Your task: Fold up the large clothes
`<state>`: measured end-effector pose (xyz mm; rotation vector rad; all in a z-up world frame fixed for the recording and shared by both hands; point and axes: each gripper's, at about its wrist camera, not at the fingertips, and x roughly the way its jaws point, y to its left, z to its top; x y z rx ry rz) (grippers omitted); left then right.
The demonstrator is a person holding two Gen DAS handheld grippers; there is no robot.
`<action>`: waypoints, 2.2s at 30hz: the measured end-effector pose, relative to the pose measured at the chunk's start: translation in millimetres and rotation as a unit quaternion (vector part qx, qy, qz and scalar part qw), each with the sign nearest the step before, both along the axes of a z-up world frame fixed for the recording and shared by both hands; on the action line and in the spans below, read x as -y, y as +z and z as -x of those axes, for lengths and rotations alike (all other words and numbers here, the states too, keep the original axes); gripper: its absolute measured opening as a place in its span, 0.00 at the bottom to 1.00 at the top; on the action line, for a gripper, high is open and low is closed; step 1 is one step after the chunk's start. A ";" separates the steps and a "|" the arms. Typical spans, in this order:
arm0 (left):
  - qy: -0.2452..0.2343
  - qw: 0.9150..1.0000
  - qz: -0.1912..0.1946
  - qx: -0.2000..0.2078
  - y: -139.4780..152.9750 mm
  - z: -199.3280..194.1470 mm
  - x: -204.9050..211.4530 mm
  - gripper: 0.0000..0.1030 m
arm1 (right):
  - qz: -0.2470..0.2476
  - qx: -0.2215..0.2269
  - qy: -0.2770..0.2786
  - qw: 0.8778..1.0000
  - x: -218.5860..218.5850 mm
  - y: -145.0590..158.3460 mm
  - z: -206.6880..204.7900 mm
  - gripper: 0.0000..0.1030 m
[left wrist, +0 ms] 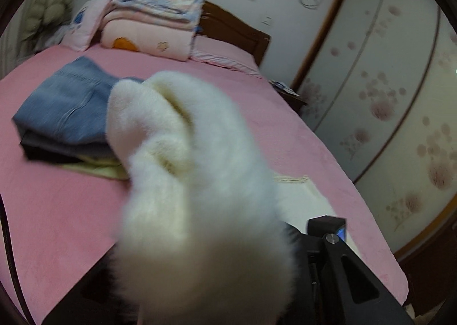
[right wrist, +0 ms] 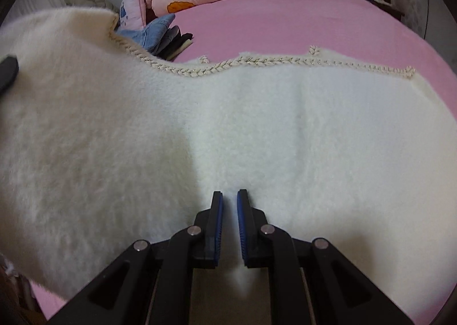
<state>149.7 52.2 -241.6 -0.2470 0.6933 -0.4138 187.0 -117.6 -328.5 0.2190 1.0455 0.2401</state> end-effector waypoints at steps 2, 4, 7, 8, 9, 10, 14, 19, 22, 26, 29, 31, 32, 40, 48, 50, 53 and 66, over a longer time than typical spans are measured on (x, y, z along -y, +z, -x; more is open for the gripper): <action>-0.020 1.000 -0.005 0.010 8.0 -5.1 23.5 0.20 | -0.038 0.000 -0.005 0.999 10.4 -2.2 1.1 0.10; -0.041 0.999 -0.012 0.025 14.9 -2.9 51.0 0.19 | -0.077 -0.002 -0.003 0.997 23.3 -2.1 1.6 0.08; -0.066 0.997 -0.018 0.037 23.5 2.5 87.7 0.19 | -0.142 -0.014 -0.004 0.990 50.6 1.8 6.6 0.04; -0.075 0.996 -0.020 0.040 26.2 3.5 104.6 0.19 | -0.156 -0.014 -0.006 0.988 61.4 4.6 10.5 0.04; -0.084 0.995 -0.022 0.042 28.7 5.6 119.7 0.19 | -0.160 -0.011 -0.012 0.987 77.7 10.2 18.4 0.04; -0.095 0.994 -0.023 0.043 27.2 6.7 138.9 0.19 | -0.158 -0.008 -0.019 0.987 91.9 15.1 25.8 0.04; -0.128 0.990 -0.035 0.039 15.3 10.0 200.6 0.19 | -0.114 0.002 -0.062 0.992 159.8 31.4 65.2 0.04; -0.174 0.980 -0.093 0.020 -26.1 25.5 284.5 0.19 | -0.038 -0.010 -0.089 0.995 225.2 31.7 106.8 0.04; -0.187 0.970 -0.154 0.013 -57.3 29.5 316.4 0.20 | -0.035 -0.025 -0.101 0.994 254.8 26.0 125.4 0.04; -0.186 0.961 -0.206 -0.001 -84.8 42.0 336.7 0.26 | -0.026 -0.034 -0.101 0.994 267.6 24.4 140.4 0.04; -0.190 0.956 -0.224 0.006 -86.2 48.4 346.2 0.34 | -0.022 -0.039 -0.100 0.994 274.1 25.2 147.3 0.04; -0.203 0.954 -0.221 -0.001 -84.4 48.3 349.0 0.52 | -0.022 -0.038 -0.103 0.994 279.8 27.6 146.7 0.04; -0.207 0.954 -0.215 -0.008 -80.6 50.1 349.1 0.60 | -0.021 -0.035 -0.104 0.994 281.4 30.2 147.2 0.04; -0.209 0.965 -0.141 -0.075 -24.3 51.1 299.6 0.74 | 0.001 -0.018 -0.120 0.993 302.8 69.9 134.0 0.10; -0.046 0.985 -0.104 -0.126 2.2 35.8 192.3 0.83 | -0.039 0.024 -0.090 0.995 283.4 122.3 106.4 0.43; -0.013 0.980 -0.121 -0.158 -13.2 24.4 178.0 0.83 | -0.028 0.018 -0.070 0.997 268.8 119.9 90.6 0.43; 0.012 0.974 -0.120 -0.190 -33.7 9.8 166.4 0.83 | -0.007 -0.006 -0.040 0.999 247.8 104.3 67.1 0.43; -0.027 0.967 -0.190 -0.167 -71.8 24.1 176.0 0.49 | -0.010 -0.081 -0.076 0.994 256.8 28.0 96.1 0.08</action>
